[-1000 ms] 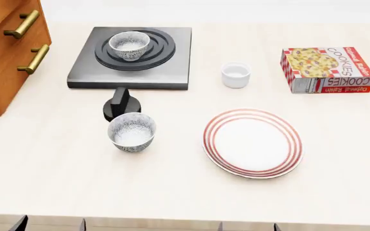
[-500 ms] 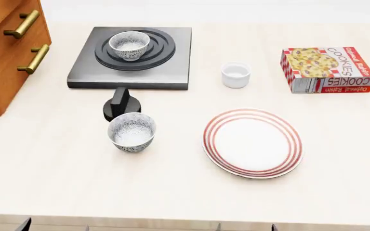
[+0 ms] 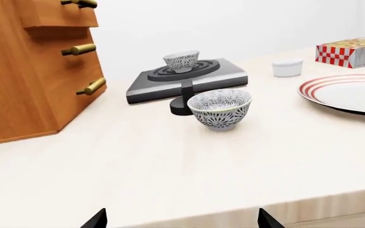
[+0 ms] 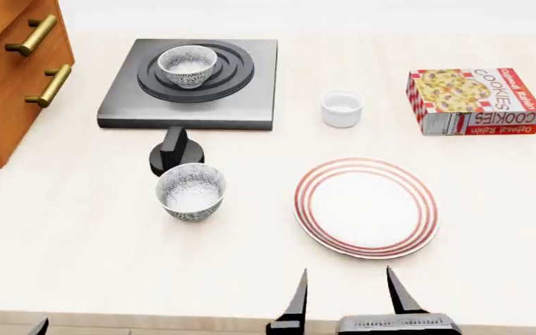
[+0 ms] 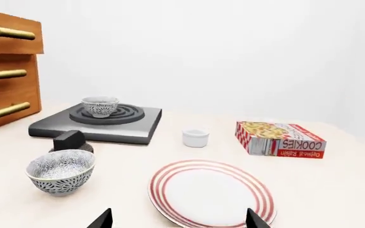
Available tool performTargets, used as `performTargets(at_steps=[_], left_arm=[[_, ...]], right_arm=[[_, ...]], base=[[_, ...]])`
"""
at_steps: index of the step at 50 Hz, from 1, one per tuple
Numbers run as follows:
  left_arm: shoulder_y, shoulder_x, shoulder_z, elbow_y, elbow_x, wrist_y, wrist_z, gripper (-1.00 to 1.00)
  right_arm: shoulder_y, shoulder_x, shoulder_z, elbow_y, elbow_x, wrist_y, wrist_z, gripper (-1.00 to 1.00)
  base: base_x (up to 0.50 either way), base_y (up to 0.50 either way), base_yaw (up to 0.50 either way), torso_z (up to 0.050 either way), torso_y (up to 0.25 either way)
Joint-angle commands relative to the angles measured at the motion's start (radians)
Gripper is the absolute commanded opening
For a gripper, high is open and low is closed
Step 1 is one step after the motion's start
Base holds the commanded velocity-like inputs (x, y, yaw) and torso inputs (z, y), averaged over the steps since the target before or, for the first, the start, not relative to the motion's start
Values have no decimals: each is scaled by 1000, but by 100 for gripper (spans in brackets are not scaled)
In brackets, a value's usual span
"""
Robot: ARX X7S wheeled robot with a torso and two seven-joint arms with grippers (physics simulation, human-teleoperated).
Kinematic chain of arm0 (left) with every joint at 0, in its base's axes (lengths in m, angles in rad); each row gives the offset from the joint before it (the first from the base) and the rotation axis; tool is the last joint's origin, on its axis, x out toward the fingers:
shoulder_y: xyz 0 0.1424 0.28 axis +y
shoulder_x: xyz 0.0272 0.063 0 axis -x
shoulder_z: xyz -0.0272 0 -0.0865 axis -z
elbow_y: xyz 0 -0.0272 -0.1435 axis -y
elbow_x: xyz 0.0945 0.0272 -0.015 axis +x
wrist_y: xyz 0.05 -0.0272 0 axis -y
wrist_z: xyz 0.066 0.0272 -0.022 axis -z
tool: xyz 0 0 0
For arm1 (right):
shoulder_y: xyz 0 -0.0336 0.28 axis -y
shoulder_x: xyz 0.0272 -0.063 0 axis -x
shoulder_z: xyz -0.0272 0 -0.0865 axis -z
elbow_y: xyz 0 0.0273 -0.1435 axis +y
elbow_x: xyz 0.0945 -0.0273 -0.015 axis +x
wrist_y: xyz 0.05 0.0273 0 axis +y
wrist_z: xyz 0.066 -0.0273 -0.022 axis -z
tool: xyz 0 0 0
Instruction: Pick the akita bowl on the stove and place it on the plate.
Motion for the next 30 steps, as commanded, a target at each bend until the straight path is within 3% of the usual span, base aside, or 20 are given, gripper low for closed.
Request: performTargets(at_steps=[1,9,15,30], left_arm=[[-3,11,-22,1,-36,-11,11,100],[-3,4,-14,4,-47,-19,0,100],[-8,0,-10,1,-55,-25,-8,100],[-10,-8,-5,20,-82,-58,-29,100]], right_arm=[[208,-31,-16,-244,-33,345,-2,100],[492,0,-61,-360,-64,655,-27,100],[657,1,51,-424,-8,902,-69,100],[560,96,200,-501,20,942,-110,100]], base=[[0,0,0,0,0],[0,0,0,0,0],[0,0,0,0,0],[0,0,0,0,0]])
